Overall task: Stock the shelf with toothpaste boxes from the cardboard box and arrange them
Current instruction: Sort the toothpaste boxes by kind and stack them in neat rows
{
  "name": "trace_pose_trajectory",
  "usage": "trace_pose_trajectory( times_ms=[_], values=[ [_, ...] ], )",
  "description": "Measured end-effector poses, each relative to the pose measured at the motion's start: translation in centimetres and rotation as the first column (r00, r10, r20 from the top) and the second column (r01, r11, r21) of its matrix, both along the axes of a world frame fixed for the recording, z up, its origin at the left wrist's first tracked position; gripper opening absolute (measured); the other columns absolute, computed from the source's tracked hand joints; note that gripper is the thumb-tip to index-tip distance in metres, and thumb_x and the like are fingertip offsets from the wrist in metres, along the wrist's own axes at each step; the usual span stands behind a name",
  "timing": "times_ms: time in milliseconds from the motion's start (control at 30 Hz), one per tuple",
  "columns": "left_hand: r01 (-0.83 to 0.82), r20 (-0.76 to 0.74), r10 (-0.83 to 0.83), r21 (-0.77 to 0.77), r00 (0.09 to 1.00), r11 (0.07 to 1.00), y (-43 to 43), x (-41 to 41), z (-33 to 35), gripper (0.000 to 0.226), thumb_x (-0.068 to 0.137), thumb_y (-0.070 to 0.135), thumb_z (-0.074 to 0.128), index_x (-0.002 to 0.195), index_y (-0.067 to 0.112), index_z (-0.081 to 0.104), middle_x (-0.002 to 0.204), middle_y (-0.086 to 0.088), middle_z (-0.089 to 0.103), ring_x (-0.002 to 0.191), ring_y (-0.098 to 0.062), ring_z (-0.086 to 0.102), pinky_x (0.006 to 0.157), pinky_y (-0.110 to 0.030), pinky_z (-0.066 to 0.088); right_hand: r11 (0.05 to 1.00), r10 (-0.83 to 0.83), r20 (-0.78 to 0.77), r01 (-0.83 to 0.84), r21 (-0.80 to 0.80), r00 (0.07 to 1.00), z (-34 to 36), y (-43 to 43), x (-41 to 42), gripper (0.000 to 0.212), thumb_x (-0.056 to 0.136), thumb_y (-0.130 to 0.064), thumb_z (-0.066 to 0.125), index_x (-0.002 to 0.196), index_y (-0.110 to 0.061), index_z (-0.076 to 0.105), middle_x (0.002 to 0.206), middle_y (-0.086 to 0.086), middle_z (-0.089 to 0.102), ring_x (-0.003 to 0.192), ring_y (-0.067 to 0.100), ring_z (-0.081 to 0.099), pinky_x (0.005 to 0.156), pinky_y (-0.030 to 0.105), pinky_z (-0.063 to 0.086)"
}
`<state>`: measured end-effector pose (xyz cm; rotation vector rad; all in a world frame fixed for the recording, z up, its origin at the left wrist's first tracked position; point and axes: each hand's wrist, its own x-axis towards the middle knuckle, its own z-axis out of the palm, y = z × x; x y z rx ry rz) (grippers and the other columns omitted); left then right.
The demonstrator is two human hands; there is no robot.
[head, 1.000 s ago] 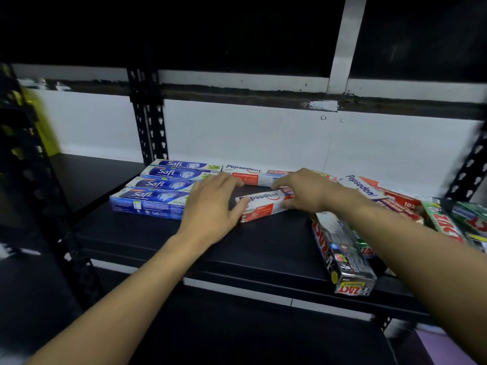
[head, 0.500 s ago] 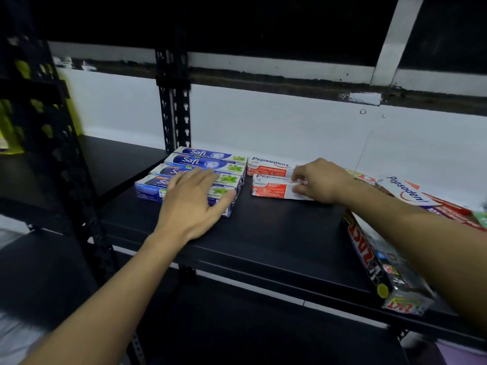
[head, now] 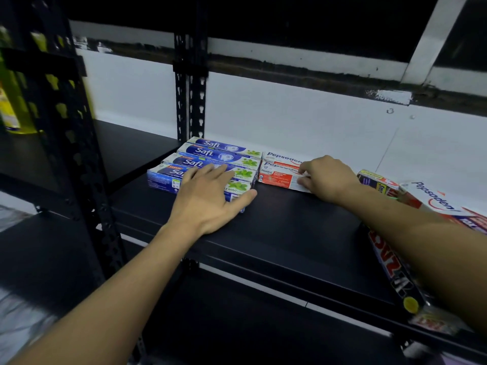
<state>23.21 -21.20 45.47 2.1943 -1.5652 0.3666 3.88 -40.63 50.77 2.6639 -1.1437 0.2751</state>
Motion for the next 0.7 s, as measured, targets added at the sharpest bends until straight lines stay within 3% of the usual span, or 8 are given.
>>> trace_pose_trajectory(
  times_ms=[133,233,700],
  values=[
    [-0.008,0.005,0.008,0.028,1.000,1.000,-0.1,-0.1,0.0,0.094,0.079,0.087,0.016,0.150,0.030,0.039,0.159,0.010,0.030,0.150,-0.013,0.017,0.122,-0.041,0.006,0.999,0.007,0.015,-0.007,0.045,1.000,0.6,0.2,-0.8,0.040,0.088,-0.049,0.061,0.122,-0.028,0.060,0.120,0.004,0.063,0.106,0.026,0.059,0.085,0.039,0.052],
    [-0.006,0.006,0.006,0.035,1.000,0.999,-0.1,-0.2,0.1,0.093,0.079,0.087,0.021,0.150,0.030,0.038,0.160,0.009,0.028,0.150,-0.014,0.016,0.122,-0.041,0.005,0.999,-0.011,-0.026,0.012,0.039,1.000,0.7,0.3,-1.9,0.045,0.085,-0.044,0.064,0.126,-0.027,0.058,0.119,0.003,0.063,0.108,0.026,0.057,0.084,0.038,0.051],
    [-0.014,0.034,0.013,0.047,0.999,0.999,-0.1,-0.1,0.0,0.088,0.081,0.084,0.029,0.150,0.029,0.037,0.159,0.009,0.030,0.148,-0.016,0.021,0.122,-0.041,0.008,0.999,-0.052,-0.013,0.052,0.001,0.999,0.0,0.7,-2.1,0.037,0.088,-0.040,0.060,0.124,-0.029,0.059,0.116,0.005,0.063,0.108,0.027,0.055,0.083,0.039,0.051]
  ],
)
